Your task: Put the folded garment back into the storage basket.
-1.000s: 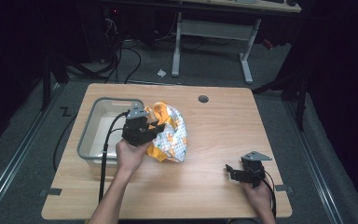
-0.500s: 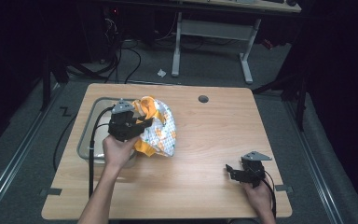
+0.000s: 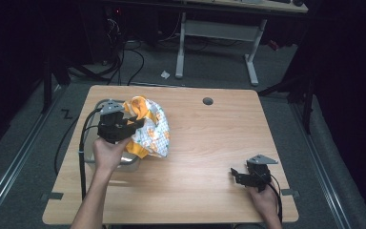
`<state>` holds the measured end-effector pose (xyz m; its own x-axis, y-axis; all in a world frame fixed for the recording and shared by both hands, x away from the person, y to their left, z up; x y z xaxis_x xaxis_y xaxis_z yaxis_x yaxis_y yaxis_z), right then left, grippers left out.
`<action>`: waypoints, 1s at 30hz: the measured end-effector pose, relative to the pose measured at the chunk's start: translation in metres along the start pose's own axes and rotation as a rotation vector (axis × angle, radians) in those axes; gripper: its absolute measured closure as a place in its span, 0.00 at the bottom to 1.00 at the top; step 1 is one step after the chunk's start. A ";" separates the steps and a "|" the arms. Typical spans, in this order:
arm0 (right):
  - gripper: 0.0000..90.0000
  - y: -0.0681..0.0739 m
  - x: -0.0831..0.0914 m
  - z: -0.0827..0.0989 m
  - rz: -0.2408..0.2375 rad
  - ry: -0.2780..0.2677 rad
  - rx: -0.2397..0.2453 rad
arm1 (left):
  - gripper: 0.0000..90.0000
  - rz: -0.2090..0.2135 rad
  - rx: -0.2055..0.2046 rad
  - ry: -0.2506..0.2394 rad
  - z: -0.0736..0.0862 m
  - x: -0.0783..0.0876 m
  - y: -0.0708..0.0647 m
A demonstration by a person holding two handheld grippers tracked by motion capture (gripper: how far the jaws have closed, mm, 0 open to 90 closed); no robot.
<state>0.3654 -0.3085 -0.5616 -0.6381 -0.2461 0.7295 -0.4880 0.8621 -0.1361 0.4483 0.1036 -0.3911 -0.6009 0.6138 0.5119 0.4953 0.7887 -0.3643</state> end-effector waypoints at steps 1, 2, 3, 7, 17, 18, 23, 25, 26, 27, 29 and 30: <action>0.26 0.000 0.000 0.000 0.000 0.000 0.000 | 0.85 -0.002 0.001 -0.001 0.000 0.001 0.002; 0.26 0.000 0.000 0.000 0.000 0.000 0.000 | 0.85 -0.004 0.004 -0.001 0.000 0.002 0.004; 0.26 0.000 0.000 0.000 0.000 0.002 -0.002 | 0.85 -0.005 0.006 -0.002 -0.001 0.002 0.005; 0.26 0.000 0.000 0.000 0.000 0.000 0.000 | 0.85 -0.012 0.013 -0.004 -0.001 0.005 0.011; 0.26 0.000 0.000 0.000 0.001 0.001 -0.003 | 0.85 -0.034 0.018 -0.003 -0.001 0.011 0.024; 0.26 0.000 0.000 0.000 0.000 0.000 -0.001 | 0.85 -0.035 0.020 -0.006 -0.002 0.011 0.025; 0.26 0.000 0.000 0.000 0.000 0.000 -0.002 | 0.85 -0.044 0.023 -0.013 -0.003 0.014 0.031; 0.26 0.000 0.000 0.000 0.000 0.000 -0.001 | 0.85 -0.049 0.022 -0.012 -0.003 0.015 0.033; 0.26 0.000 0.000 0.000 0.001 0.000 -0.002 | 0.85 -0.053 0.022 -0.012 -0.003 0.016 0.035; 0.26 0.000 0.000 0.000 0.001 0.000 -0.002 | 0.85 -0.054 0.024 -0.012 -0.003 0.016 0.036; 0.26 0.000 0.000 0.000 0.001 0.000 -0.002 | 0.85 -0.055 0.026 -0.012 -0.003 0.017 0.039; 0.26 0.000 0.000 0.000 0.000 0.000 -0.002 | 0.85 -0.055 0.028 -0.014 -0.003 0.017 0.040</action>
<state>0.3655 -0.3083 -0.5616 -0.6385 -0.2458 0.7293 -0.4867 0.8630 -0.1353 0.4599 0.1458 -0.3947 -0.6358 0.5698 0.5206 0.4434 0.8217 -0.3579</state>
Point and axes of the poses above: each handheld gripper's, and its own axes: x roughly backward along the jaws, z roughly out of its underside, y roughly to its left, the point moved 6 cm from there along -x, roughly forward along the jaws, and after that the axes turned 11 degrees about x, right-handed, at the moved point
